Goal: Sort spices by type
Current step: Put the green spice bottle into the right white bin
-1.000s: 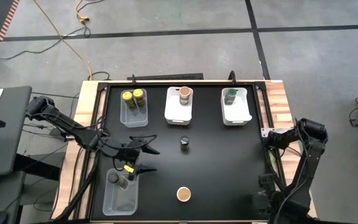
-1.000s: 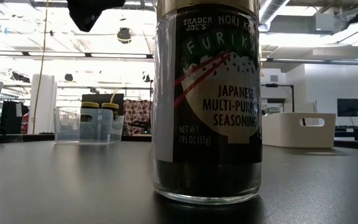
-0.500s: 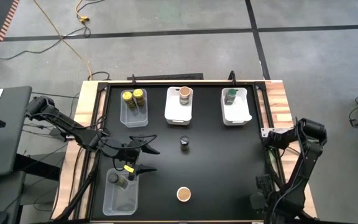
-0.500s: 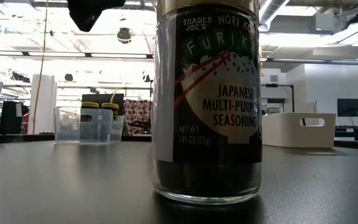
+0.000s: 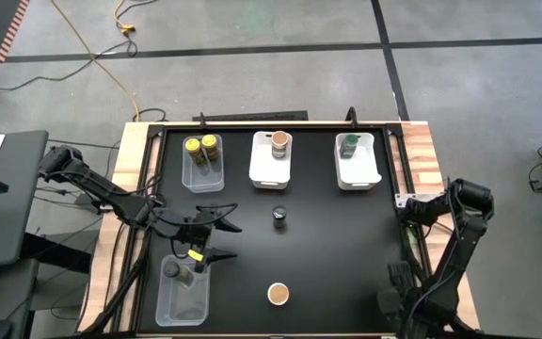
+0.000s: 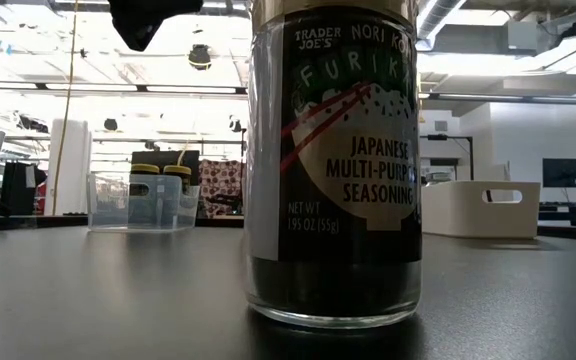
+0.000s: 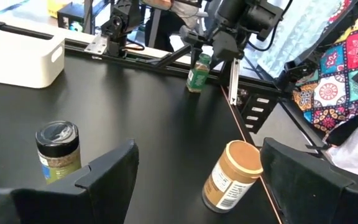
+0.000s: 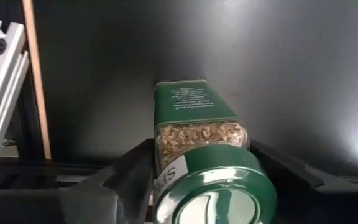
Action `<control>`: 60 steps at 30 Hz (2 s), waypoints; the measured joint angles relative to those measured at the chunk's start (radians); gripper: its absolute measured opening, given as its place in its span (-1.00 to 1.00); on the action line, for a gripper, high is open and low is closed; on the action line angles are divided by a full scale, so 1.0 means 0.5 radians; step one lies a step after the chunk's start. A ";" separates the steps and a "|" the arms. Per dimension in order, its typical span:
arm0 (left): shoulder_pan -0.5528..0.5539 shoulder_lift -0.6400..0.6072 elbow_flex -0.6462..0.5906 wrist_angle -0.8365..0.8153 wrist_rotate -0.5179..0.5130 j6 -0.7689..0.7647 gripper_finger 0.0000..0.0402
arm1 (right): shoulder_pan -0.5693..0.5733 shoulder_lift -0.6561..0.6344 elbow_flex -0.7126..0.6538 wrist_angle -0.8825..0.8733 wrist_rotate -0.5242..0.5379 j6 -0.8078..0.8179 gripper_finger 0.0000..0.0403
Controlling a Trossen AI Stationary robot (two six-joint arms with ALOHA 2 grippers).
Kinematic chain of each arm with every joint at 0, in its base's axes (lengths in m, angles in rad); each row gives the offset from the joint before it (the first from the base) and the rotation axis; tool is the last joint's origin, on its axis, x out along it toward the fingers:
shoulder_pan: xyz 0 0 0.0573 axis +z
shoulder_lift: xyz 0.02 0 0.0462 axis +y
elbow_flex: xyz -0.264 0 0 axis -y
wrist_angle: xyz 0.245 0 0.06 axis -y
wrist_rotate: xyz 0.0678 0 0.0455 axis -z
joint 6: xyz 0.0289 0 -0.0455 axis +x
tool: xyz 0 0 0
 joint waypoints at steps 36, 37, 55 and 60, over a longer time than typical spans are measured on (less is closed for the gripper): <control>0.569 -0.462 0.000 -0.353 0.508 0.160 0.60 | -1.171 0.002 0.765 -0.701 0.288 0.129 0.11; 0.587 -0.489 0.000 -0.382 0.508 0.160 0.60 | -1.238 0.002 0.775 -0.712 0.313 0.056 0.11; 0.736 -0.577 0.000 -0.612 0.453 0.074 0.60 | -2.778 -0.673 0.774 -0.717 0.610 -1.608 0.12; 0.757 -0.577 0.000 -0.611 0.325 0.065 0.60 | -3.309 -0.724 0.704 -0.732 0.541 -2.226 0.12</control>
